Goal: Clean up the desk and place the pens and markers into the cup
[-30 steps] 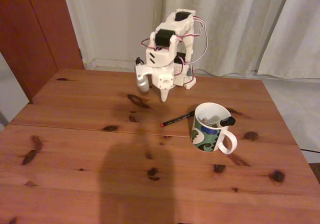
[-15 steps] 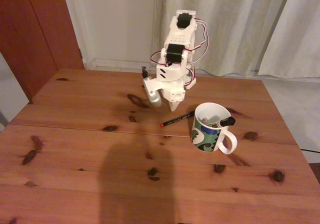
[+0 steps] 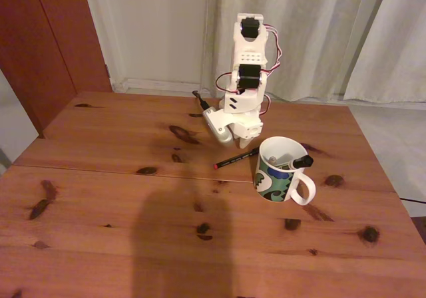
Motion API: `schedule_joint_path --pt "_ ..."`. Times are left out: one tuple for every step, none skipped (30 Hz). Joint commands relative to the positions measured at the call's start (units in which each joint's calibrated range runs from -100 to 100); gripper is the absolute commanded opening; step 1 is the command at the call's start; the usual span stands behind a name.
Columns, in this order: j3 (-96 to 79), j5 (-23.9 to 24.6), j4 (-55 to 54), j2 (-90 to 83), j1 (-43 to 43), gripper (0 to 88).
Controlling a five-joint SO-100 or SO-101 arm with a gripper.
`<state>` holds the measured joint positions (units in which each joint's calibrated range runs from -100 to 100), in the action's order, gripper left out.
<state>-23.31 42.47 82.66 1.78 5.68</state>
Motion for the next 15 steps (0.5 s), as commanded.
schedule_joint_path --pt "-1.3 -1.4 -3.0 -0.2 0.4 14.7" --pt "-2.4 -1.5 -5.0 -0.2 0.3 14.7" --pt "-3.6 -1.5 -7.1 -0.2 0.3 14.7" --pt "-4.9 -1.5 -9.2 -0.2 0.3 14.7" --pt "-6.3 -1.7 -11.2 -0.2 0.2 14.8" --pt "-7.5 -1.7 -13.2 -0.2 0.1 14.8" --pt "-8.6 -1.7 -14.7 -0.2 0.1 14.8" --pt "-9.5 -1.7 -16.1 -0.2 0.1 14.8" --pt "-10.1 -1.7 -17.1 -0.2 0.1 14.9" --pt "-10.6 -1.7 -17.6 -0.2 0.1 14.9" --pt "-10.9 -1.7 -17.8 -0.2 0.1 15.0" --pt "-10.8 -1.7 -17.8 -0.2 0.1 15.9" --pt "-10.7 -1.7 -17.8 -0.2 0.1 17.4" --pt "-10.6 -1.7 -17.8 -0.2 0.1 19.3" --pt "-10.4 -1.7 -17.8 -0.2 0.1 21.0"
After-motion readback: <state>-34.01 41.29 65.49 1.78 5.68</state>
